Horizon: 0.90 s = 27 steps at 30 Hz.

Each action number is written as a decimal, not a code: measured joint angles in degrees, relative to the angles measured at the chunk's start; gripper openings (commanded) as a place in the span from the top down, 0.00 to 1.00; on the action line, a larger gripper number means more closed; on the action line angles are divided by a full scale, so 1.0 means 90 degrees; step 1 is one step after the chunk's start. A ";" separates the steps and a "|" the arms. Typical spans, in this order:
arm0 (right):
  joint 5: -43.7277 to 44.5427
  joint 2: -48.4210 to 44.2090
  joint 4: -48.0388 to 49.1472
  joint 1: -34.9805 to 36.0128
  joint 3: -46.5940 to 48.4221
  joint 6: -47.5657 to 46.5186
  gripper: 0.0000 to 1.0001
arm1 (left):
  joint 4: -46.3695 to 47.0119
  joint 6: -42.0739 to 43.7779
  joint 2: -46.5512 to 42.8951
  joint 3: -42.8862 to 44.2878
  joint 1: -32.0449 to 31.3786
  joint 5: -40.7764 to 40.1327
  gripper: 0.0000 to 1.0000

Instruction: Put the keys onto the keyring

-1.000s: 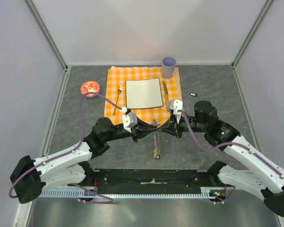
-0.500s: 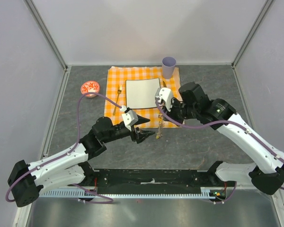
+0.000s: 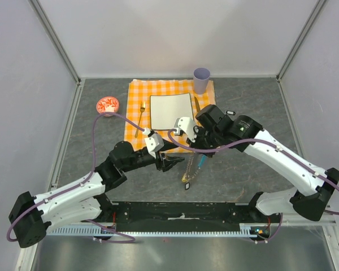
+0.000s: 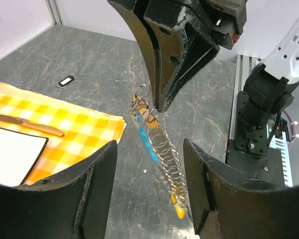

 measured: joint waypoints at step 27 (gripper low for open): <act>-0.1161 -0.0036 0.0573 0.0012 -0.0425 -0.0231 1.00 | 0.0597 0.0199 0.0495 -0.0342 -0.0002 0.1260 0.67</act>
